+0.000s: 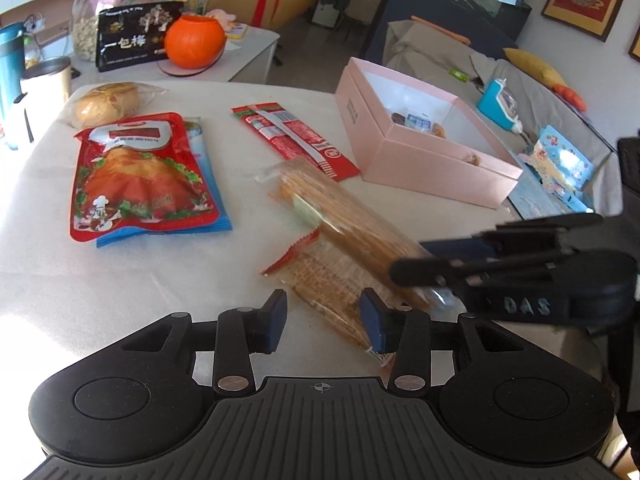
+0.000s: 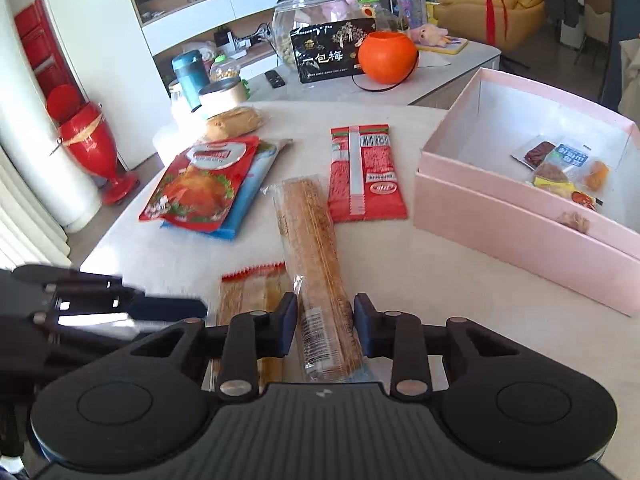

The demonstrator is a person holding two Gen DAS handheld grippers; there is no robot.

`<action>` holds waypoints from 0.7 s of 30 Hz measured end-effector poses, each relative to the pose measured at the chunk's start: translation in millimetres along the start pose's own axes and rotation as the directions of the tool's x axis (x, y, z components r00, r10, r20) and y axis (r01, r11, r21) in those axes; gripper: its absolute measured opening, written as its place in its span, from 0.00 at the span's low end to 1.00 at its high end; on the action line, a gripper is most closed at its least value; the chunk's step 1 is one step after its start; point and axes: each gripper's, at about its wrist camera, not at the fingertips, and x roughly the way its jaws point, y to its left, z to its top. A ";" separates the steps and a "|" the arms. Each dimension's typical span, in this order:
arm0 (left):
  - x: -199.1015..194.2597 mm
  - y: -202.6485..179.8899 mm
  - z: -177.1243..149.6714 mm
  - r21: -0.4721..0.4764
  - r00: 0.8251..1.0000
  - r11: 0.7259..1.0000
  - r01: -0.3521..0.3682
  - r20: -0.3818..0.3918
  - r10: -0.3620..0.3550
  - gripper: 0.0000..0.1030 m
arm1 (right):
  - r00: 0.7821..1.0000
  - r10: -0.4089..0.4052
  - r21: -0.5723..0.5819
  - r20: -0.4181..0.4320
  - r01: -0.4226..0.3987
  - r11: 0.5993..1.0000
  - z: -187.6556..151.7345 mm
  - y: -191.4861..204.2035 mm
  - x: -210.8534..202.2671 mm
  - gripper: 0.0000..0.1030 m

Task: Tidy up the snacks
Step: 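Carry the wafer pack and wafer roll toward the pink box with both tools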

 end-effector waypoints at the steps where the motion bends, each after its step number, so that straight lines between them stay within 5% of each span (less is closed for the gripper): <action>1: 1.9 -0.1 2.6 0.009 1.000 1.000 -0.007 0.010 0.007 0.45 | 1.000 -0.007 -0.013 -0.007 0.007 1.000 -5.3 1.5 -5.5 0.29; 6: 2.6 -0.5 14.1 0.075 0.987 0.985 -0.156 0.050 0.153 0.42 | 0.998 -0.052 -0.040 -0.045 0.050 0.998 -28.3 -4.1 -33.3 0.28; 11: -12.1 -0.2 9.9 -0.011 1.000 1.000 -0.020 0.003 0.021 0.42 | 0.975 -0.219 -0.050 0.033 0.221 0.974 -27.7 -15.2 -47.3 0.30; 16: -5.9 -17.2 4.4 0.014 0.999 1.000 -0.010 -0.034 0.010 0.42 | 0.976 -0.199 -0.073 0.087 0.205 0.976 -3.8 -13.3 -22.8 0.49; 18: -1.4 -21.4 5.1 0.017 0.999 1.000 -0.022 -0.032 0.023 0.42 | 0.962 -0.259 -0.076 0.085 0.265 0.961 -0.5 -10.7 -5.7 0.49; 21: 10.0 -27.9 8.5 0.029 0.999 0.999 -0.036 -0.034 0.037 0.42 | 0.968 -0.242 0.004 0.065 0.242 0.970 -4.1 -12.8 -2.6 0.35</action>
